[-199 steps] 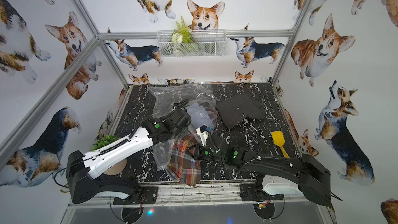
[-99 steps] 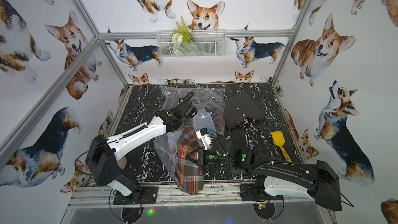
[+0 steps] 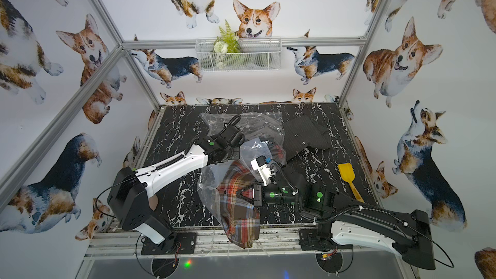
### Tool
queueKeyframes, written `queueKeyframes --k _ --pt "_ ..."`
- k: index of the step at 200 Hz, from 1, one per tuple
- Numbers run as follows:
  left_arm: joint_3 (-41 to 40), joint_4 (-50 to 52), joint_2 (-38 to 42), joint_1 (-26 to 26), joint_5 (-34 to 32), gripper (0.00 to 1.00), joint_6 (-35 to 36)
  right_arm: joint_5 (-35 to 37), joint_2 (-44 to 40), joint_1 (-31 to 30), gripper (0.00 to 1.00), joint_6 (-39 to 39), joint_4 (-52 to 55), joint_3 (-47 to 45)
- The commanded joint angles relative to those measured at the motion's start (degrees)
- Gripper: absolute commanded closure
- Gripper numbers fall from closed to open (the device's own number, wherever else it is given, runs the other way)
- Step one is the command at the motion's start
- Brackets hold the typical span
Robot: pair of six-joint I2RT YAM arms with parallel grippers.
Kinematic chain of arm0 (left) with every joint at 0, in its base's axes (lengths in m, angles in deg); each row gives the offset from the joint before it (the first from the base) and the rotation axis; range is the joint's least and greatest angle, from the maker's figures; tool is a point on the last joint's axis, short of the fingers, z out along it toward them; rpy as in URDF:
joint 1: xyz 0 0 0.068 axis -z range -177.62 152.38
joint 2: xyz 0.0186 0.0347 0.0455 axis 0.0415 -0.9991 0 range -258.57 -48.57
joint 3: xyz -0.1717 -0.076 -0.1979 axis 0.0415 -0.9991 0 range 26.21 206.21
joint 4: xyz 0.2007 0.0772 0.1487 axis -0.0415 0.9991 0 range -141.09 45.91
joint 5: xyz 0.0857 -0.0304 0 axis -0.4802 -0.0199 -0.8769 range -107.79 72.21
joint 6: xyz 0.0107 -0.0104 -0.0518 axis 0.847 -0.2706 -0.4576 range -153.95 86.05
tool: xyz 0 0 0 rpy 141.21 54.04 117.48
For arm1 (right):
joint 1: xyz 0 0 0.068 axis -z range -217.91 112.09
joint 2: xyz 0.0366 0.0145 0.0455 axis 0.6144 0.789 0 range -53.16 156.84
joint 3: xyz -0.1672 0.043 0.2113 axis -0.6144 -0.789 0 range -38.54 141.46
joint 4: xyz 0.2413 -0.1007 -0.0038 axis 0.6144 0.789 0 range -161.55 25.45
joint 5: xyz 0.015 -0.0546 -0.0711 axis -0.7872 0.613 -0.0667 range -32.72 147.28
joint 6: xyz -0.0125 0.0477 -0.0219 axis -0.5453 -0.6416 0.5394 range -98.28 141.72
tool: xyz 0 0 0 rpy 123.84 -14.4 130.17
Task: Take the shirt out of the vacuum bag
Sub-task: Take out the shirt from the vacuum bag, then place the shirt at the center of the board.
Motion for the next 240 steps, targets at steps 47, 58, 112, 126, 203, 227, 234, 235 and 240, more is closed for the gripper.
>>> queueKeyframes --k 47,58,112,126,203,227,234,235,240 --pt "-3.4 -1.6 -0.5 -1.1 -5.6 1.00 -0.6 -5.6 1.4 -0.3 1.00 -0.8 -12.7 0.5" --pt "-4.0 -1.9 -0.3 -1.1 -5.9 1.00 -0.7 -5.2 0.7 -0.3 1.00 -0.6 -12.0 0.7" --pt "-4.8 -1.5 0.9 -4.4 -6.1 1.00 -0.1 4.7 -10.5 -0.3 1.00 6.9 8.3 9.9" --pt "-5.1 -1.4 1.4 -5.9 -6.2 1.00 0.1 8.9 -12.8 -0.3 1.00 8.2 14.8 12.8" --pt "-9.0 3.3 8.6 -15.2 -15.4 1.00 -3.6 28.6 -22.6 -0.3 1.00 14.2 33.8 21.1" --pt "-11.7 5.2 12.8 -16.4 -19.7 1.00 -7.6 35.7 -23.3 -0.3 1.00 16.0 37.8 23.0" --pt "-12.7 5.6 14.1 -16.4 -20.9 1.00 -8.7 36.7 -22.8 -0.3 1.00 16.4 38.9 23.7" --pt "-12.8 5.7 14.3 -16.4 -21.1 1.00 -8.8 36.9 -22.6 -0.3 1.00 16.6 39.0 23.8" --pt "-13.4 6.2 15.2 -16.4 -21.8 1.00 -9.9 37.5 -21.9 -0.3 1.00 17.1 40.0 24.5"
